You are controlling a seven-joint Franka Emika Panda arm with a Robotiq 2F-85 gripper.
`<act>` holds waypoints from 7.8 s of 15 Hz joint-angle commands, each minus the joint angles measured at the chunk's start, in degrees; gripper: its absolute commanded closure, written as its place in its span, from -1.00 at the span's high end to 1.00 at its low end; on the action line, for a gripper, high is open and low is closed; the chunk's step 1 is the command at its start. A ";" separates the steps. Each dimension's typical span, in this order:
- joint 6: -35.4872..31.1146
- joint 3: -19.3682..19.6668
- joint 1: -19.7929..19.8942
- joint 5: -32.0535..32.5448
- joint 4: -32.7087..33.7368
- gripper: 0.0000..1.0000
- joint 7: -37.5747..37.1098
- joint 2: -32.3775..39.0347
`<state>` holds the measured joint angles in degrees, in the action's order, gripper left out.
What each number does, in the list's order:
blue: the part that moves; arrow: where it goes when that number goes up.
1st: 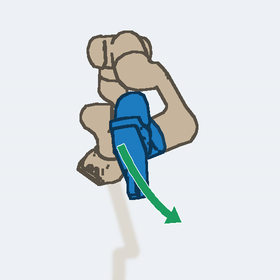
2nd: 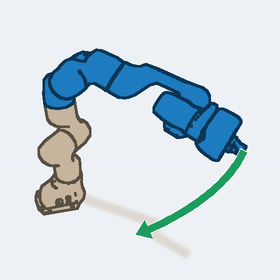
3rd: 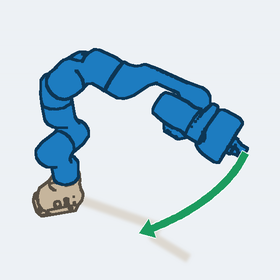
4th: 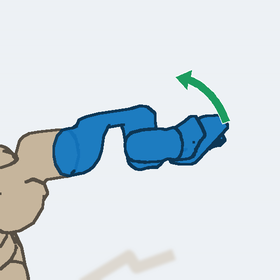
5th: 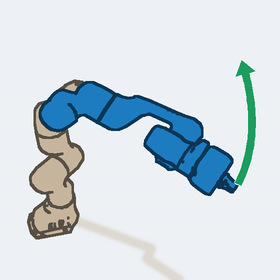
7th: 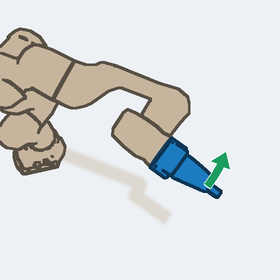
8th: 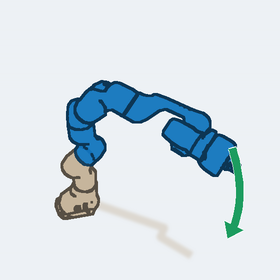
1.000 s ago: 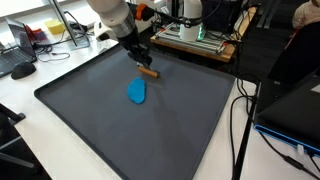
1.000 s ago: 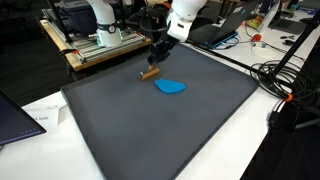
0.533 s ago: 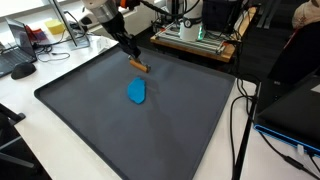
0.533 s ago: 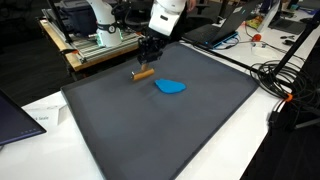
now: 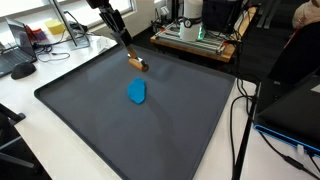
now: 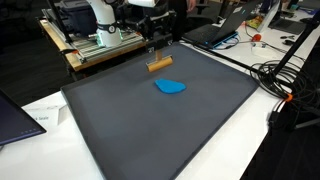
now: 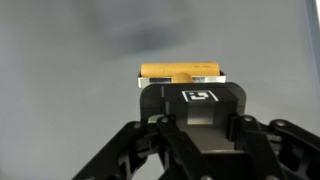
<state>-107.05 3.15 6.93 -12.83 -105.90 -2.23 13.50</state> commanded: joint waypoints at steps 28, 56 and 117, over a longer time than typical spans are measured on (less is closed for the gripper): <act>-2.58 2.46 -6.32 12.95 7.47 -0.57 -35.94 4.35; 7.42 1.22 17.87 -16.91 16.23 -0.57 19.11 17.20; -83.84 -28.02 1.83 -50.76 -52.30 -0.57 36.30 -25.14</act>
<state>-187.83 -19.92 5.54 -64.12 -158.20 32.54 -14.23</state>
